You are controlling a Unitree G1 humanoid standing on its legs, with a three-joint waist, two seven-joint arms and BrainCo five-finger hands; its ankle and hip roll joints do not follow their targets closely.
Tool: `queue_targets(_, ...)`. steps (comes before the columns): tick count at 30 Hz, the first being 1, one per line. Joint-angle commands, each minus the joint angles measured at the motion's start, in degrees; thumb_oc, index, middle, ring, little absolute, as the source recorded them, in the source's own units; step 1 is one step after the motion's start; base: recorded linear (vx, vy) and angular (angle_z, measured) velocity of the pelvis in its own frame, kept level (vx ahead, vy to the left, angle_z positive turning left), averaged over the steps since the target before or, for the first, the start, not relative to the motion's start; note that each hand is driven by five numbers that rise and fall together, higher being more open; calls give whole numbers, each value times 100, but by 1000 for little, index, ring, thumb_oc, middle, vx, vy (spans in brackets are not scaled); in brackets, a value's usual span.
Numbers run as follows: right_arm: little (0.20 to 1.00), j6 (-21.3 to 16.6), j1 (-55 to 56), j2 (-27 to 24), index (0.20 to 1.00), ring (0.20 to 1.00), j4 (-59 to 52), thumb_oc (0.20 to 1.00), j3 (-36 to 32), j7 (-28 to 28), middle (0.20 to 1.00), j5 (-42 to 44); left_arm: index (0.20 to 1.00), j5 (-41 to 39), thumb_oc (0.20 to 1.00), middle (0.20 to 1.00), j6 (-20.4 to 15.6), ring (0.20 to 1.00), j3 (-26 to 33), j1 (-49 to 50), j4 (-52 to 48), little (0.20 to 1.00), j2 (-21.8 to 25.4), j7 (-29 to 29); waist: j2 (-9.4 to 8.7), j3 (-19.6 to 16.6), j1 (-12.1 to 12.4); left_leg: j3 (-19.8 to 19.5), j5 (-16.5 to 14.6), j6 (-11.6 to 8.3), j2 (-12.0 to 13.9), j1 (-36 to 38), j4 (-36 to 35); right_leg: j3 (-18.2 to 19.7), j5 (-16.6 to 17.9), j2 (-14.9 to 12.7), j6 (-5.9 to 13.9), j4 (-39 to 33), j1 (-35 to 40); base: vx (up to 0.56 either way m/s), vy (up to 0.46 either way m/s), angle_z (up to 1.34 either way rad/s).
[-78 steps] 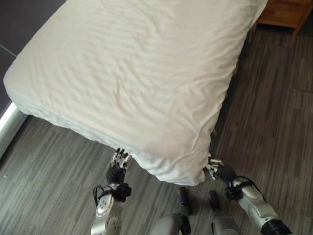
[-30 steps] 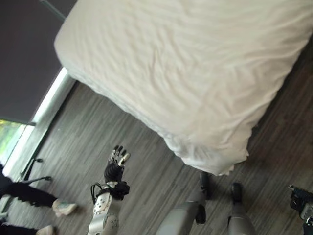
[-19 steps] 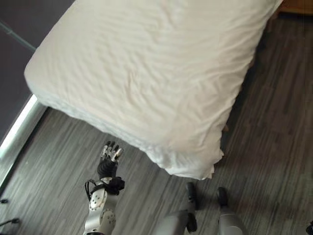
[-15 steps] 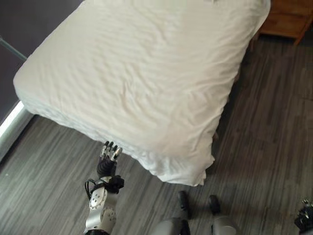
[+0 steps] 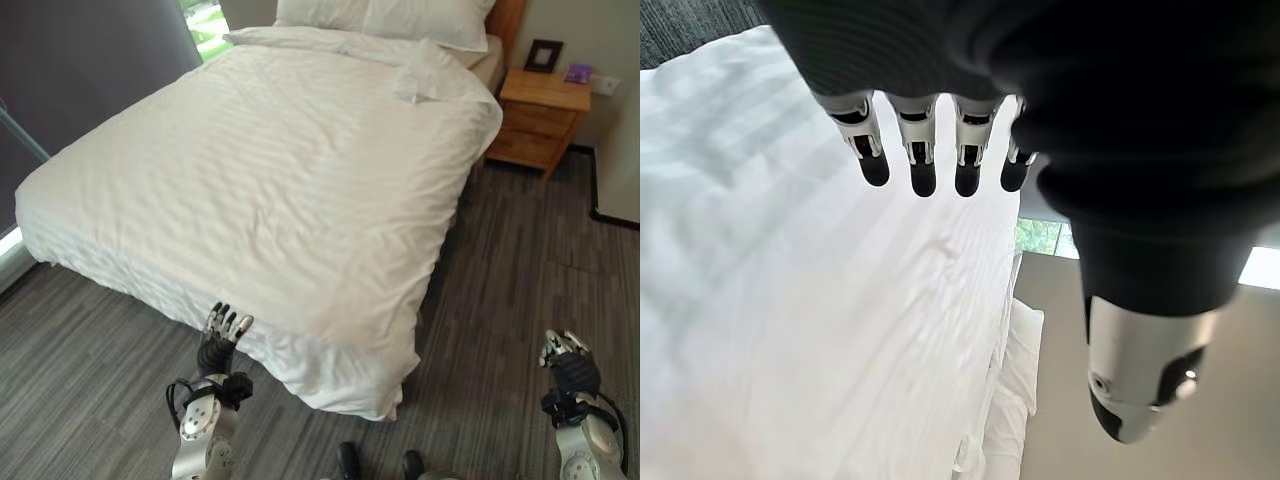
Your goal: Making the bed.
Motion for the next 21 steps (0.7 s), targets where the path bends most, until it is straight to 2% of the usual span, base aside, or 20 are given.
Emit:
queue_targets(1, 200, -67, -454, -138, 200, 200, 50, 200, 528, 316, 200, -343, 1000, 78, 1000, 1000, -238, 1000, 33, -271, -18, 1000, -5, -173, 116, -161, 177, 175, -794, -20, -54, 522, 82, -440, 165, 37, 162, 94, -223, -27, 37, -9)
queue_targets(3, 200, -42, -570, -136, 200, 200, 53, 200, 673, 337, 200, -351, 1000, 110, 1000, 1000, -231, 1000, 8, -247, -44, 1000, 8, -180, 112, -152, 219, 187, -787, -17, -55, 524, 82, -435, 166, 37, 160, 92, -225, -29, 5, -5)
queue_targets(4, 200, 46, -1051, -184, 200, 200, 232, 200, 1314, 482, 200, -415, 1000, 69, 1000, 1000, -248, 1000, -51, -217, -36, 1000, 24, -197, 97, -121, 375, 187, -766, -6, -63, 498, 82, -436, 188, 32, 172, 92, -257, -48, -10, -3)
queue_targets(5, 200, 89, -1355, -198, 200, 200, 333, 200, 1650, 520, 200, -446, 1000, -8, 1000, 1000, -262, 1000, -90, -201, -29, 1000, 5, -205, 101, -104, 478, 181, -752, 0, -70, 471, 82, -437, 203, 24, 175, 92, -286, -48, -10, -10)
queue_targets(6, 200, 83, -1370, -199, 200, 200, 346, 200, 1656, 522, 200, -443, 1000, -9, 1000, 1000, -262, 1000, -83, -204, -28, 1000, 5, -206, 101, -101, 475, 184, -752, 0, -70, 469, 82, -433, 204, 24, 175, 92, -289, -44, -12, -20)
queue_targets(8, 200, 181, -2116, -167, 200, 200, 699, 200, 2397, 549, 200, -505, 1000, -225, 1000, 1000, -292, 1000, -203, -204, -20, 1000, -19, -212, 139, -16, 687, 162, -702, -1, -84, 378, 82, -449, 235, 4, 164, 92, -363, -42, -17, -15)
queue_targets(9, 200, 176, -2128, -165, 200, 200, 711, 200, 2401, 551, 200, -502, 1000, -226, 1000, 1000, -292, 1000, -198, -208, -19, 1000, -19, -213, 139, -11, 682, 160, -702, -1, -85, 378, 82, -450, 235, 3, 164, 92, -362, -47, -24, -1)
queue_targets(10, 200, 215, -2611, -110, 200, 200, 926, 200, 2717, 503, 200, -560, 1000, -327, 1000, 1000, -285, 1000, -296, -192, -21, 1000, -4, -237, 201, 73, 789, 106, -656, -12, -103, 290, 82, -481, 259, -15, 155, 92, -423, -32, -15, 6)
queue_targets(11, 200, 212, -2617, -109, 200, 200, 932, 200, 2719, 504, 200, -559, 1000, -327, 1000, 1000, -285, 1000, -293, -195, -20, 1000, -4, -237, 201, 75, 784, 103, -655, -12, -103, 288, 82, -484, 259, -15, 155, 92, -424, -89, -36, 10)
queue_targets(12, 200, 235, -3052, -42, 200, 200, 1232, 200, 2914, 405, 200, -625, 1000, -410, 1000, 1000, -290, 1000, -392, -208, -66, 1000, 41, -261, 293, 190, 881, 6, -589, -28, -119, 144, 82, -539, 279, -38, 128, 92, -532, -75, -35, 18)
queue_targets(18, 200, 334, -3532, 58, 200, 200, 1995, 200, 2966, 222, 200, -770, 1000, -447, 1000, 1000, -269, 1000, -577, -146, -58, 1000, 111, -351, 532, 290, 1071, -280, -443, -59, -166, -108, 82, -736, 276, -93, 43, 92, -668, -18, -43, 41)
queue_targets(19, 200, 403, -3892, 60, 200, 200, 2632, 200, 2980, 147, 200, -822, 1000, -517, 1000, 1000, -270, 1000, -699, -154, -96, 1000, 143, -359, 740, 395, 1183, -435, -354, -86, -204, -276, 82, -855, 294, -131, 11, 92, -782, -41, -49, 15)
queue_targets(21, 200, 423, -4040, 65, 200, 200, 2849, 200, 3026, 139, 200, -896, 1000, -541, 1000, 1000, -273, 1000, -739, -179, -107, 1000, 159, -370, 810, 425, 1242, -464, -323, -98, -211, -344, 82, -878, 311, -140, 8, 92, -835, -48, -29, 15)
